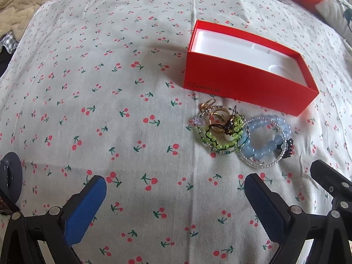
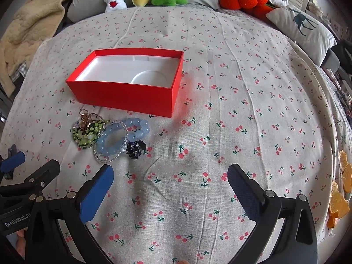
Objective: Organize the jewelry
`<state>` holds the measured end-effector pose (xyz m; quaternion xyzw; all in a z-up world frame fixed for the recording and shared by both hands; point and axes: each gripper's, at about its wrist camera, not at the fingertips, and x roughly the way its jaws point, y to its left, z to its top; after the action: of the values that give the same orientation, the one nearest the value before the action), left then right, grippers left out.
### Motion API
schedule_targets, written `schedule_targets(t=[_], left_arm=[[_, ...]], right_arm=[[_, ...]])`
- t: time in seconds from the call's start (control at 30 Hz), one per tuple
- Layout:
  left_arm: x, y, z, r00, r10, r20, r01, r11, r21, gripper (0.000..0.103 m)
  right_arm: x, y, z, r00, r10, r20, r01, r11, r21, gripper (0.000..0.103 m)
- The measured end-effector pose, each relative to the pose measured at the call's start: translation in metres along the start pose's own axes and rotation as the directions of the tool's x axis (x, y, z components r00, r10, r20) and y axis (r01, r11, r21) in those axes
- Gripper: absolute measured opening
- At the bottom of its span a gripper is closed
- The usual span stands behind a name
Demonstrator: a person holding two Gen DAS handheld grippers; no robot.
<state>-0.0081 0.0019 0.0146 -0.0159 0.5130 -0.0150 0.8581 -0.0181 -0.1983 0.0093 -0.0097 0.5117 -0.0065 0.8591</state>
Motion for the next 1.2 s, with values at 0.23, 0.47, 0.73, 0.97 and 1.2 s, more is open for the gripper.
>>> schedule_targets(t=[0.23, 0.47, 0.73, 0.97, 1.2], left_arm=[[0.0007, -0.0017, -0.0038, 1.000, 0.000, 0.001, 0.000, 1.000, 0.001, 0.103], [0.0007, -0.0025, -0.0046, 1.000, -0.001, -0.002, 0.001, 1.000, 0.002, 0.103], [-0.0001, -0.0036, -0.0058, 1.000, 0.001, -0.001, -0.001, 1.000, 0.007, 0.103], [0.0003, -0.0023, -0.0060, 1.000, -0.001, 0.001, 0.001, 1.000, 0.003, 0.103], [-0.0003, -0.0011, -0.0056, 1.000, -0.002, 0.000, 0.002, 1.000, 0.009, 0.103]], right_arm=[[0.0011, 0.0000, -0.0007, 1.000, -0.002, 0.000, 0.002, 1.000, 0.000, 0.103], [0.0020, -0.0013, -0.0003, 1.000, -0.006, -0.002, 0.006, 1.000, 0.005, 0.103], [0.0024, -0.0006, -0.0001, 1.000, -0.011, -0.003, 0.011, 1.000, 0.003, 0.103], [0.0027, -0.0009, -0.0001, 1.000, -0.011, -0.003, 0.011, 1.000, 0.005, 0.103], [0.0027, -0.0014, -0.0003, 1.000, -0.012, -0.003, 0.012, 1.000, 0.004, 0.103]])
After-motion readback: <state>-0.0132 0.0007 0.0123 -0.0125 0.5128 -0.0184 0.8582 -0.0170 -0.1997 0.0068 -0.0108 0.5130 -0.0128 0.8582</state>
